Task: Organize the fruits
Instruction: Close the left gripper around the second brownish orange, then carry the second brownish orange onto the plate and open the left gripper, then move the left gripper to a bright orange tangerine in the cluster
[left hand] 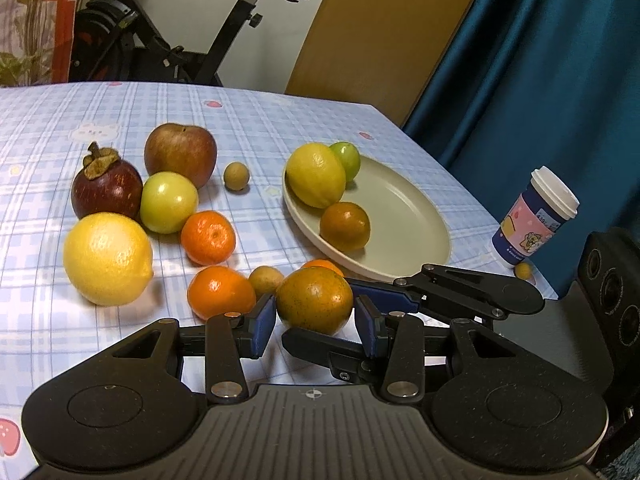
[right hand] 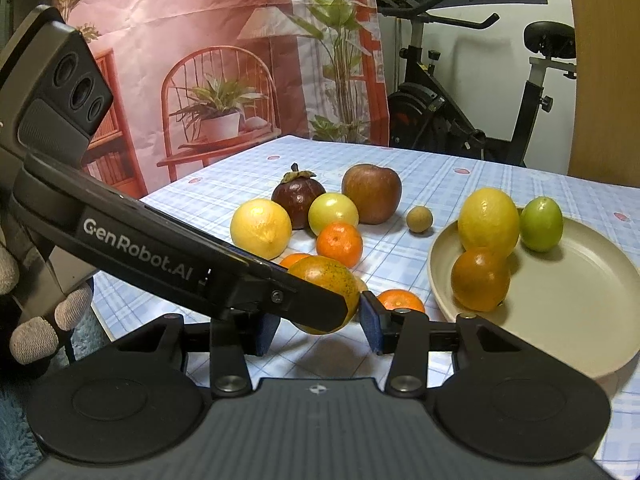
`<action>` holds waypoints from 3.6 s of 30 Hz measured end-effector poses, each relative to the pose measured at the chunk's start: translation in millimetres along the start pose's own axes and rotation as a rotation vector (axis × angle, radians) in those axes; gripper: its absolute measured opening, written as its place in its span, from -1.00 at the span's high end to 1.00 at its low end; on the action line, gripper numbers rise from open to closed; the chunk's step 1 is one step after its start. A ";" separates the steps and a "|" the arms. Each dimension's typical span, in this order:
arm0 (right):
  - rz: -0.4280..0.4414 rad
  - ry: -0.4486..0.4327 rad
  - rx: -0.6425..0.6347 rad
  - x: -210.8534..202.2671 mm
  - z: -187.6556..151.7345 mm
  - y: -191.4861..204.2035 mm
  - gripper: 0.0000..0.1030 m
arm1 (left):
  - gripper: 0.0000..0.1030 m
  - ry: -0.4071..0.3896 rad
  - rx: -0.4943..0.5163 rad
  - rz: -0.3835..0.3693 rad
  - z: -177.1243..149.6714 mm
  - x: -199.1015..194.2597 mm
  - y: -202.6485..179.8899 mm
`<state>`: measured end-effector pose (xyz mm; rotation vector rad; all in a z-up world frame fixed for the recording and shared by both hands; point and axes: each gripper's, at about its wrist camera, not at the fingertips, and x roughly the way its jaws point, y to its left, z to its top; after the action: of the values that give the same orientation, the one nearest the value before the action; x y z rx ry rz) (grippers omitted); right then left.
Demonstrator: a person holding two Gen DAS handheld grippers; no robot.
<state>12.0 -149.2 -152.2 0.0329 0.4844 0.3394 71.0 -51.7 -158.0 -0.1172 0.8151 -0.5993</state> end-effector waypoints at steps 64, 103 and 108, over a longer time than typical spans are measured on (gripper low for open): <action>-0.215 -0.074 0.198 -16.5 -0.6 -56.6 0.01 | 0.11 -0.054 -0.006 -0.021 51.2 28.8 -14.9; -0.093 -0.056 -0.003 -1.1 6.0 -8.1 0.04 | 0.12 -0.093 -0.080 0.116 3.3 -28.1 31.3; -0.004 0.000 -0.059 15.4 7.5 16.4 0.20 | 0.13 -0.094 -0.133 0.102 3.2 -30.8 45.4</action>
<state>23.1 -128.3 -150.6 -0.0257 0.4739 0.3493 77.7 2.3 -150.4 -0.2223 0.7643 -0.4401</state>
